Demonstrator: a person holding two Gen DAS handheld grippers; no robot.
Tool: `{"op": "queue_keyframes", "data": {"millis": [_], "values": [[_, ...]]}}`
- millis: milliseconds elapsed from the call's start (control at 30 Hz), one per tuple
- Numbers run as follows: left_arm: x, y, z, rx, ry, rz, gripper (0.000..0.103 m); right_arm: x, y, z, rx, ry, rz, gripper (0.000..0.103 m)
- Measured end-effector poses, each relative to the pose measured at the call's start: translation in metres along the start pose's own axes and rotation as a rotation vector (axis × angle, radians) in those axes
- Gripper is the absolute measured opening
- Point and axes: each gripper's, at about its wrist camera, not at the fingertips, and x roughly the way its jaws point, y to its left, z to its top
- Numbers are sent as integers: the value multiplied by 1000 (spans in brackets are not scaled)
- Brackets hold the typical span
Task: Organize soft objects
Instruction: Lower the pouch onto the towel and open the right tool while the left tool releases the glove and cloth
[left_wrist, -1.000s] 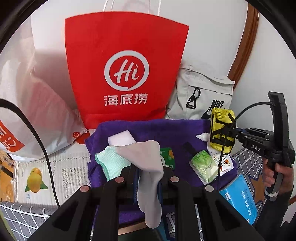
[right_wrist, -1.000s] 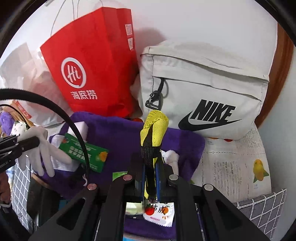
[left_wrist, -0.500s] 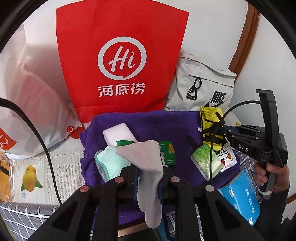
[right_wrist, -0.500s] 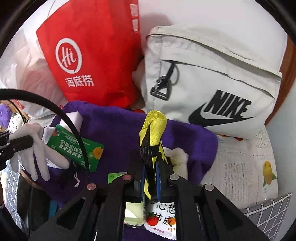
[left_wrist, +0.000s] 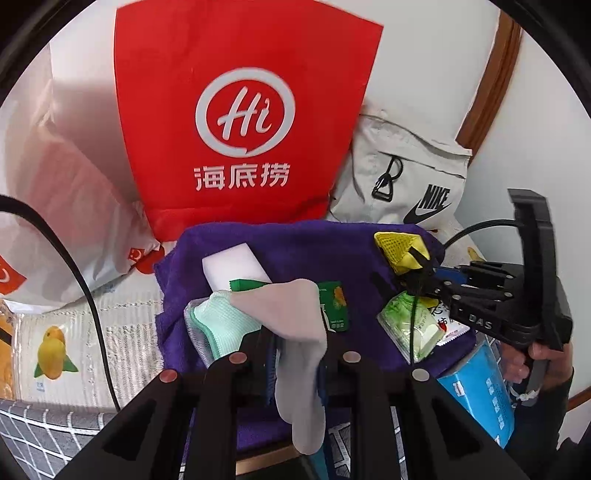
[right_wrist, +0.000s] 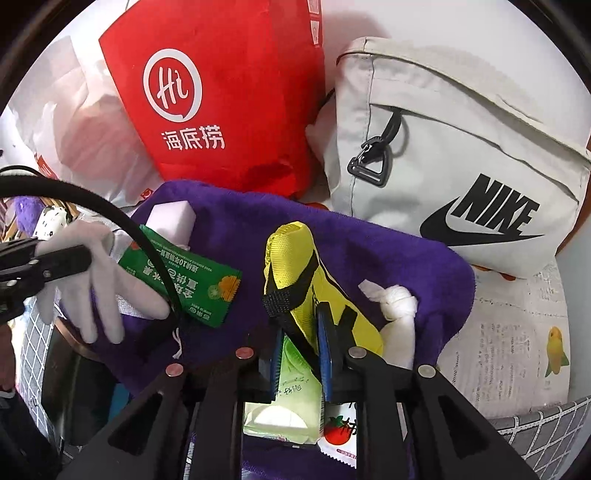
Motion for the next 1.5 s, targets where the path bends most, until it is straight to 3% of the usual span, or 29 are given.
{"op": "queue_keyframes", "data": {"millis": [133,400,633,1033,1233,1300,1500], "values": [[15,3,-1,-25,26,-17,18,1,0,-2,-7,15,54,40],[22,0,0,-55,8,-67,18,-7,2,-1,1,5,110,44],[34,-5,0,-73,14,-82,18,-29,-4,0,15,-59,88,45],[54,-9,-5,-53,77,13,20,-39,-17,-2,52,-70,77,45],[61,-6,-6,-69,111,39,40,-39,-13,-3,39,-72,74,45],[60,-5,-6,-70,98,56,61,-39,-14,-3,41,-72,76,45],[52,-1,-2,-72,65,119,73,-38,-14,-3,45,-70,76,45]]}}
